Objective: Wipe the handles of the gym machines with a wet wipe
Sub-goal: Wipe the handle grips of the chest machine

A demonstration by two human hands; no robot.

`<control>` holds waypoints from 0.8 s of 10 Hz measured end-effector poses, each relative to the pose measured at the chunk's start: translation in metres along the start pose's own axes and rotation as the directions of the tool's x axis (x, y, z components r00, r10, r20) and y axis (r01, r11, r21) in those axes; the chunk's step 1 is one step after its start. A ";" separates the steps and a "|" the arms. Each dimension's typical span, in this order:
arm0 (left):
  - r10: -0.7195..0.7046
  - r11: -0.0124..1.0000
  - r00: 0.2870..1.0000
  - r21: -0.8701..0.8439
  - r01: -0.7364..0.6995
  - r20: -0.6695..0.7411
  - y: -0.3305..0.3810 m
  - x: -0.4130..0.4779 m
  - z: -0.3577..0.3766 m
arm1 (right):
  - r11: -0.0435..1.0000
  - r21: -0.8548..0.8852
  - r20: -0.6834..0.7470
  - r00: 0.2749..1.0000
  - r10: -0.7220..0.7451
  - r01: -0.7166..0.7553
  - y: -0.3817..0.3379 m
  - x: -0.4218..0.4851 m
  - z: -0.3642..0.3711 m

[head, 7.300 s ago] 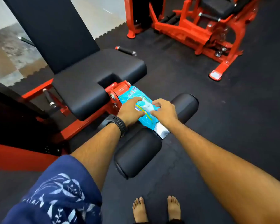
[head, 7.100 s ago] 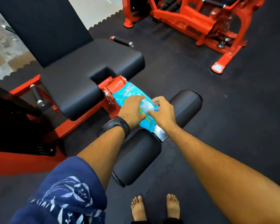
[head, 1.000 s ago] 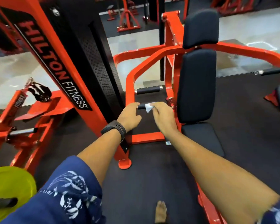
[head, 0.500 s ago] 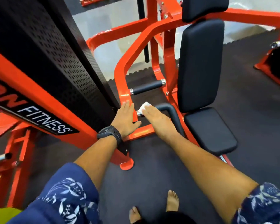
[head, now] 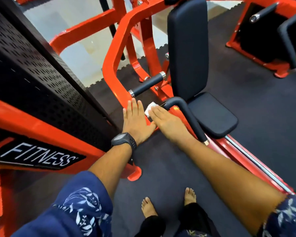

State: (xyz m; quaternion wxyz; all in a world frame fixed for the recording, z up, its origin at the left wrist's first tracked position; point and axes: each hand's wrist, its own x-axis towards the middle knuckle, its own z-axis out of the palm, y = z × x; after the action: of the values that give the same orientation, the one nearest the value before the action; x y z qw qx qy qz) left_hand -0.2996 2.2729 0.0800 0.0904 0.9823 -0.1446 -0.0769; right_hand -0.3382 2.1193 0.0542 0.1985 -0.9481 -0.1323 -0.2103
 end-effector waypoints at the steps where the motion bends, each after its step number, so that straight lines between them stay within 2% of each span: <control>1: 0.010 1.000 1.000 0.009 -0.010 0.008 0.003 -0.002 -0.003 | 0.963 0.026 0.075 0.961 0.266 -0.268 0.004 -0.002 -0.022; 2: 0.031 0.999 0.999 0.022 -0.031 -0.008 0.000 -0.001 -0.004 | 0.986 0.027 0.117 0.980 0.160 -0.164 -0.008 0.003 -0.017; 3: 0.051 0.998 0.999 0.032 -0.051 -0.010 -0.004 0.002 -0.006 | 0.997 -0.020 0.117 0.991 -0.067 0.070 0.007 0.008 -0.005; 4: 0.060 0.998 0.998 0.019 -0.060 -0.008 -0.004 0.007 -0.006 | 0.989 0.023 0.000 0.989 0.149 -0.149 0.012 0.016 -0.009; 5: 0.060 0.998 0.997 0.000 -0.060 -0.052 -0.005 0.008 -0.002 | 0.991 -0.011 0.073 0.989 -0.130 0.131 0.000 0.017 0.007; 6: 0.057 0.998 0.998 0.014 -0.057 -0.024 -0.008 0.009 0.000 | 0.994 -0.077 0.123 0.990 -0.069 0.079 0.024 0.030 -0.012; 7: 0.066 0.996 0.998 0.065 -0.065 -0.016 -0.007 0.010 0.000 | 0.982 -0.176 0.121 0.988 0.093 -0.071 0.033 0.036 -0.016; 8: 0.068 0.996 0.997 0.067 -0.067 -0.024 -0.006 0.009 -0.001 | 0.974 -0.165 0.262 0.959 -0.107 0.154 0.028 0.038 -0.006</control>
State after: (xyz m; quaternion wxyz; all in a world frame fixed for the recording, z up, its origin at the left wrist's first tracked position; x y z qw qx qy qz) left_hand -0.2894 2.2764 0.0786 0.0625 0.9803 -0.1789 -0.0561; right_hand -0.2980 2.0984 0.0678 0.0773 -0.9705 -0.1988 -0.1122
